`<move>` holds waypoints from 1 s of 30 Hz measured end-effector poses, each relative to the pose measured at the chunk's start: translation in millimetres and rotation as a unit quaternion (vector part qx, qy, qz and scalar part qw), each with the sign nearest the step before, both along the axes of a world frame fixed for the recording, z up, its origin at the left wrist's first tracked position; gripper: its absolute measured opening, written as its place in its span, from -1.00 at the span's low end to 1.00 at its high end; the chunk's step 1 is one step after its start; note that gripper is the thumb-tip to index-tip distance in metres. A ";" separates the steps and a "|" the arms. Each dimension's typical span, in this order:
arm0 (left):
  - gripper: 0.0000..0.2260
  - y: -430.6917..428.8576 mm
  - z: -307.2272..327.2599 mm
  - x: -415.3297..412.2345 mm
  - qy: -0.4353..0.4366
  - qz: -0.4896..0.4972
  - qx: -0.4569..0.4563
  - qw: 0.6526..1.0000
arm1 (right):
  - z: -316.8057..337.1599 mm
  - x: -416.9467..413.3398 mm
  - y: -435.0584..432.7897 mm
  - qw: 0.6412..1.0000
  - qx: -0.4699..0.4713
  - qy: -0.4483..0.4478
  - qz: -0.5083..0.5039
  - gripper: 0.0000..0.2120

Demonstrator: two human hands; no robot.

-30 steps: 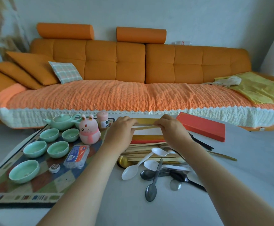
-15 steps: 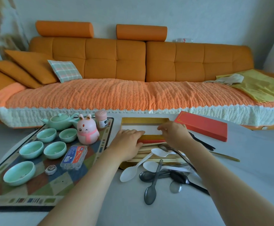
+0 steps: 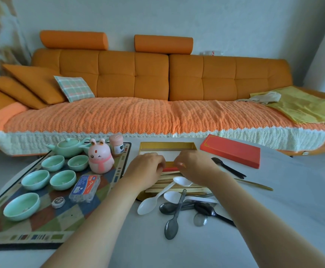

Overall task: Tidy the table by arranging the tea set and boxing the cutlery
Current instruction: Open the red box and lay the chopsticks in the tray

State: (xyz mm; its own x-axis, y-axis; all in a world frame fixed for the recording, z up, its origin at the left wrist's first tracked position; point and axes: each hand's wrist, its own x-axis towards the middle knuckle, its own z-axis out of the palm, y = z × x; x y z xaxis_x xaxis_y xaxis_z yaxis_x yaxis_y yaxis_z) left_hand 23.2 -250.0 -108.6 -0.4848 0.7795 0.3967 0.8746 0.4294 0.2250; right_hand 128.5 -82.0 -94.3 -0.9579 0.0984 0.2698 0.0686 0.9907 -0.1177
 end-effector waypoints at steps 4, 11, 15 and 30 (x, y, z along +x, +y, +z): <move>-0.81 -2.3 -4.6 1.5 -0.033 0.002 -0.060 0.998 | -5.5 1.0 -7.4 0.997 0.059 -0.050 -0.008 -0.77; -0.78 -5.7 -6.2 -1.1 -0.050 0.000 -0.061 0.997 | -12.6 -3.9 -7.0 0.992 0.123 -0.042 -0.008 -0.74; -0.79 -6.2 -3.2 -5.1 -0.027 0.012 0.002 1.000 | -4.3 -5.3 -0.1 0.998 0.030 0.048 0.009 -0.73; -0.57 -5.3 -5.6 -17.5 0.018 0.047 -0.060 0.997 | -7.5 -21.3 13.8 0.983 -0.116 0.010 -0.140 -0.57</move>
State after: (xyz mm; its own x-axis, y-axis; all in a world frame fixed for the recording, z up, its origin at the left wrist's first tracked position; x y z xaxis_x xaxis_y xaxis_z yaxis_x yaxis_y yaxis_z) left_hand 5.8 -255.3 -114.2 -0.5457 0.7734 0.3224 0.8354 0.5324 0.1366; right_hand 107.2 -68.2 -101.8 -0.8793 0.4181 0.2280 0.3298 0.8800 -0.3417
